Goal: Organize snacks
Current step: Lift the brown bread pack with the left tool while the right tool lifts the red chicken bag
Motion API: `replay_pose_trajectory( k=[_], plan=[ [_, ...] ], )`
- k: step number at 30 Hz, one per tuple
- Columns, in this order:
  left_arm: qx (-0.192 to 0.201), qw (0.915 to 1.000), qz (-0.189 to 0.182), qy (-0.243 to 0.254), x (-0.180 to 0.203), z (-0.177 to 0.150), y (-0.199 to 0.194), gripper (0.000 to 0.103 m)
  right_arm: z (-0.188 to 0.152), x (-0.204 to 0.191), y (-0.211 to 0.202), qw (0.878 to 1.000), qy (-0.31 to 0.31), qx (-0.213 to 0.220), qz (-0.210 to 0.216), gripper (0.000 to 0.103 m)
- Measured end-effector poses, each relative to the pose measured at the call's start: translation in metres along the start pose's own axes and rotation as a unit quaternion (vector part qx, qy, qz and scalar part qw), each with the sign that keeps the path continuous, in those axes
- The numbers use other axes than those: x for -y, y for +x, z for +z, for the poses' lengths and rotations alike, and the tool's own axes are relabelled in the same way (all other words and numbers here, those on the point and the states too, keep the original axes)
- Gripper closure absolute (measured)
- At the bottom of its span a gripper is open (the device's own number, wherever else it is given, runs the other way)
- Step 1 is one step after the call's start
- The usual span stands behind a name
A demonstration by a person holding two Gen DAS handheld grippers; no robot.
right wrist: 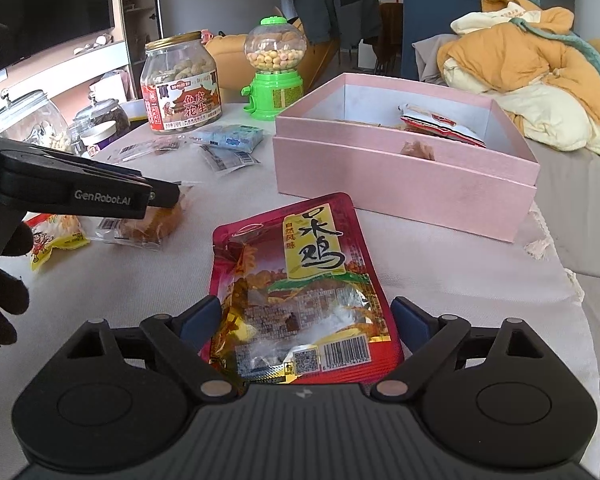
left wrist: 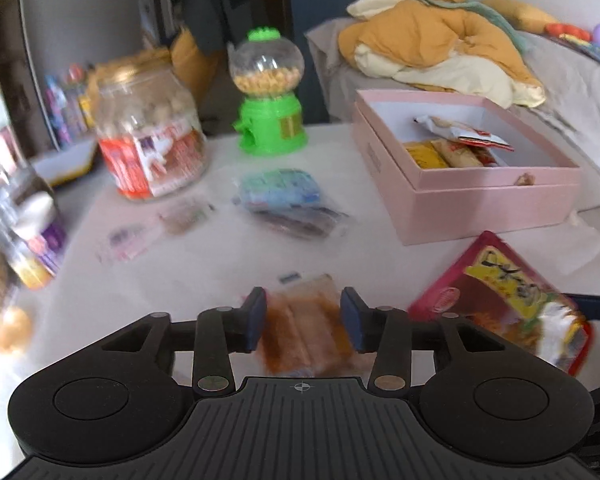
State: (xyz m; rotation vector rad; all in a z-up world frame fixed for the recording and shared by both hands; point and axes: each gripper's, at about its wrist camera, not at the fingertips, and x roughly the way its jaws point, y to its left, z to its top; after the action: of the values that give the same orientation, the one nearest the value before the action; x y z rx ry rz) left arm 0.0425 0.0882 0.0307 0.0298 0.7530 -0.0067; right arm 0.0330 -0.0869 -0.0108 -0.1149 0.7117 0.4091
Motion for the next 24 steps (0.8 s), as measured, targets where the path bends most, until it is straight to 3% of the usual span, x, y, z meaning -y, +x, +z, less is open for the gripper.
replay_pose_trajectory(
  k=[1,3,13,18,20,22,24],
  plan=[
    [-0.002,0.9999,-0.010,-0.002,0.000,0.001,0.000,0.046,0.000,0.000,0.000,1.000,-0.001,0.000,0.000,0.010],
    [-0.008,0.9998,-0.014,0.009,0.003,0.002,0.001,0.044,0.000,-0.001,0.000,1.000,-0.001,-0.001,0.000,0.010],
    [-0.004,0.9995,0.033,0.002,-0.015,0.000,0.005,0.044,0.000,-0.001,0.001,1.000,-0.002,-0.001,0.001,0.009],
    [-0.007,0.9996,0.027,-0.007,-0.019,0.000,0.012,0.042,0.000,-0.001,0.002,1.000,-0.005,-0.003,0.001,0.008],
    [-0.008,0.9997,0.020,-0.008,-0.019,0.000,0.015,0.038,0.000,-0.001,0.002,1.000,-0.004,-0.003,0.001,0.008],
    [-0.010,0.9999,-0.004,-0.004,-0.019,-0.001,0.016,0.026,0.000,-0.001,0.002,1.000,-0.004,-0.002,0.001,0.008],
    [-0.010,0.9997,-0.022,0.003,-0.018,-0.002,0.014,0.025,0.000,-0.001,0.002,1.000,-0.004,-0.002,0.001,0.008]
  ],
)
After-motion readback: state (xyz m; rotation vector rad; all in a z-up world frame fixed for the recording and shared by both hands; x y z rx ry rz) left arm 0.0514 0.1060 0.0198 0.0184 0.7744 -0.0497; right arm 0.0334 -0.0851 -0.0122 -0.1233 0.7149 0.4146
